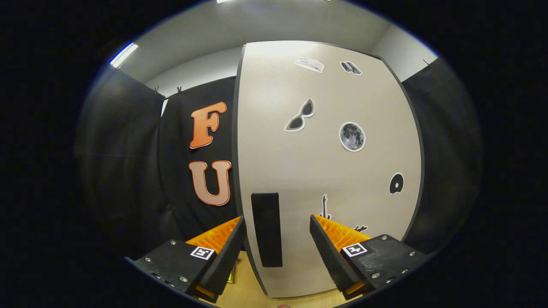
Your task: Open the shoe cabinet door, grab the shoes and put them into the shoe cabinet, then close the shoe cabinet door.
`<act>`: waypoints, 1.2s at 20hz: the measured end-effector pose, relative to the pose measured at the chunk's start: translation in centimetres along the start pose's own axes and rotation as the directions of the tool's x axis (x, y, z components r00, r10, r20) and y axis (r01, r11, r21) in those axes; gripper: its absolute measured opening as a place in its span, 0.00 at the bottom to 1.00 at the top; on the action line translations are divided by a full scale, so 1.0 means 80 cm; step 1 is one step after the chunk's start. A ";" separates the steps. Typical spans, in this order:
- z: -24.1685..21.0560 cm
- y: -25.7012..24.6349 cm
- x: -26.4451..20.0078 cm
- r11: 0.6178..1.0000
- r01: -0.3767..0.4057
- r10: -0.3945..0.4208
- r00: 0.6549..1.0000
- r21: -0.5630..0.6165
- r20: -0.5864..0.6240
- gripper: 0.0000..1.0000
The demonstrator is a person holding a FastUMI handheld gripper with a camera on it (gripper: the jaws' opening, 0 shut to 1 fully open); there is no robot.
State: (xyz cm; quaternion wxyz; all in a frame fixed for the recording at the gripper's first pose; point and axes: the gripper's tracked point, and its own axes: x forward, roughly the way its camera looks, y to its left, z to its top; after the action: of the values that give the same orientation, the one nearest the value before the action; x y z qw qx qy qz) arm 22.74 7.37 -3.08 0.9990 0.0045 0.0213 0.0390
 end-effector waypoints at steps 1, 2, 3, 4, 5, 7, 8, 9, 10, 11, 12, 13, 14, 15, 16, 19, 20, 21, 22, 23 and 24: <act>0.005 -0.001 -0.010 1.000 0.002 -0.002 1.000 -0.004 0.004 0.93; 0.009 -0.004 -0.022 1.000 0.002 -0.002 1.000 -0.007 0.009 0.93; 0.013 -0.009 -0.037 1.000 0.005 -0.005 1.000 -0.007 0.010 0.93; 0.018 -0.014 -0.052 1.000 0.008 -0.008 1.000 -0.006 0.010 0.93; 0.019 -0.018 -0.068 1.000 0.009 -0.009 1.000 -0.006 0.002 0.93; 0.025 -0.030 -0.103 1.000 0.023 -0.024 1.000 -0.017 -0.009 0.93; 0.027 -0.040 -0.123 0.999 0.035 -0.036 0.999 -0.025 -0.012 0.94; 0.032 -0.047 -0.142 0.999 0.042 -0.042 0.999 -0.028 -0.012 0.94; 0.036 -0.056 -0.161 0.998 0.054 -0.054 0.998 -0.031 -0.012 0.94; 0.041 -0.063 -0.179 0.998 0.063 -0.063 0.998 -0.031 -0.007 0.94; 0.047 -0.070 -0.197 0.997 0.072 -0.072 0.997 -0.030 0.003 0.94; 0.052 -0.077 -0.214 0.996 0.082 -0.082 0.997 -0.030 0.003 0.94; 0.056 -0.082 -0.236 0.996 0.088 -0.088 0.996 -0.028 0.006 0.94; 0.060 -0.086 -0.248 0.996 0.090 -0.090 0.996 -0.027 0.007 0.94; 0.061 -0.088 -0.261 0.995 0.092 -0.091 0.996 -0.026 0.005 0.94; 0.064 -0.088 -0.298 0.996 0.086 -0.086 0.996 -0.015 0.013 0.94; 0.062 -0.085 -0.309 0.997 0.080 -0.080 0.997 -0.018 0.011 0.94; 0.058 -0.084 -0.317 0.997 0.079 -0.079 0.997 -0.026 0.004 0.94; 0.056 -0.083 -0.322 0.996 0.077 -0.077 0.997 -0.035 0.002 0.94; 0.056 -0.082 -0.327 0.996 0.078 -0.078 0.997 -0.038 0.006 0.94; 0.056 -0.085 -0.330 0.996 0.082 -0.081 0.997 -0.040 0.005 0.94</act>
State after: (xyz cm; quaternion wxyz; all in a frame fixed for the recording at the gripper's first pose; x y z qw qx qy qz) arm -2.84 -1.48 2.44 0.9997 -0.0163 0.0189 -0.0014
